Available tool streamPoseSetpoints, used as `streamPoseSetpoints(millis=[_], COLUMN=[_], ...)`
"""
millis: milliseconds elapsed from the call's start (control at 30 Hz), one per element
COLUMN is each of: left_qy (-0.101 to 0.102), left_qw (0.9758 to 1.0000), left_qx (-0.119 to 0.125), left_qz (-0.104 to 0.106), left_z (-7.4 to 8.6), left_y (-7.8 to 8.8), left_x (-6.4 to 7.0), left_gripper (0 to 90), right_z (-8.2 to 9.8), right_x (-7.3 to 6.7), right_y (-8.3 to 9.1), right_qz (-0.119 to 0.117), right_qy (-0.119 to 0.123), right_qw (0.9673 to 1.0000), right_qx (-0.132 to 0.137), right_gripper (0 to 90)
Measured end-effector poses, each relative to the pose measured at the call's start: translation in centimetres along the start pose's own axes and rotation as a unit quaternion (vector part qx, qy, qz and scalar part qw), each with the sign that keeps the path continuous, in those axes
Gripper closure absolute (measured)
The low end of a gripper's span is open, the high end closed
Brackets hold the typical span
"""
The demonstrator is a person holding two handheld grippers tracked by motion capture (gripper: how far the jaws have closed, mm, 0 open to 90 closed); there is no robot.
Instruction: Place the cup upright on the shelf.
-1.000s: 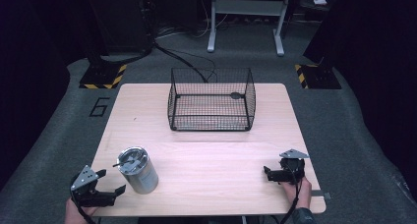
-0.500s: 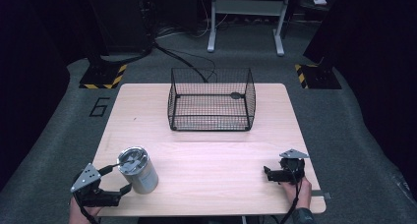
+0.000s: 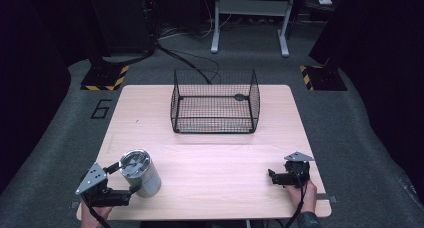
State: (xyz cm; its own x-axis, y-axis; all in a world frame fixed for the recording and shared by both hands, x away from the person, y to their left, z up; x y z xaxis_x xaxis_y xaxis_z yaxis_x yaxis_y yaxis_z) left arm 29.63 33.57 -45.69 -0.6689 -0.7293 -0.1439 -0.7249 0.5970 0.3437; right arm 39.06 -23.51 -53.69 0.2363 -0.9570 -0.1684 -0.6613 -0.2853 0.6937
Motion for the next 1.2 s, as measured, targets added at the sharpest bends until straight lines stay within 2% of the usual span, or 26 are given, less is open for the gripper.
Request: streamPoseSetpoints(millis=[100, 233, 300, 400, 633, 800, 1033, 1200], left_qy=[0.0, -0.006, 0.003, 0.005, 0.001, -0.004, -0.01, -0.012], left_qw=[1.0, 0.9997, 0.9994, 0.999, 0.9988, 0.9973, 0.9966, 0.9968], left_qx=[0.008, 0.021, 0.028, 0.036, 0.035, 0.049, 0.057, 0.055], left_qz=[0.0, -0.015, -0.018, -0.025, -0.035, -0.055, -0.059, -0.057], left_z=[-0.2, -0.6, -0.6, -0.7, -0.8, -0.7, -0.5, -0.5], left_y=[-0.3, -1.0, -1.3, -1.6, -2.2, -2.5, -2.4, -2.4], left_x=[0.2, 0.4, 0.5, 0.4, 0.5, 0.9, 1.1, 1.0], left_gripper=[0.0, 0.0, 0.0, 0.0, 0.2, 2.3, 3.2, 3.5], right_z=[0.0, 0.0, 0.0, 0.0, 0.0, 0.0, 0.0, 0.0], right_x=[0.0, 0.0, 0.0, 0.0, 0.0, 0.0, 0.0, -0.1], right_y=[0.0, 0.0, 0.0, 0.0, 0.0, 0.0, 0.0, -0.1], right_qz=[0.0, 0.0, 0.0, 0.0, 0.0, 0.0, 0.0, -0.001], right_qy=[0.0, 0.0, 0.0, 0.0, 0.001, 0.001, 0.0, 0.001], right_qw=[1.0, 1.0, 1.0, 1.0, 1.0, 1.0, 1.0, 1.0], right_qx=[0.0, 0.0, 0.0, 0.0, 0.0, 0.0, 0.0, 0.002], right_gripper=[0.7, 0.7, 0.7, 0.8, 0.8, 0.8, 0.8, 0.7])
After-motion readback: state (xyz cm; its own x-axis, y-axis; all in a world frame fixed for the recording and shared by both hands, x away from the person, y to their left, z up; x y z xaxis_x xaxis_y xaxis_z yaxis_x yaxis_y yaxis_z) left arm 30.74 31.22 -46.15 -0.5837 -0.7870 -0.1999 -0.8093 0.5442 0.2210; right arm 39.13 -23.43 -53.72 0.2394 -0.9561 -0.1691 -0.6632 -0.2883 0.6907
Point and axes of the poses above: each handheld gripper's, and its own axes: y roughly backward along the jaws, z roughly out of its underside, x roughly to its right, the point moved 1 cm from there along -y, roughly forward along the jaws, and after that the axes turned 14 degrees about -y, right-handed, at the moved point
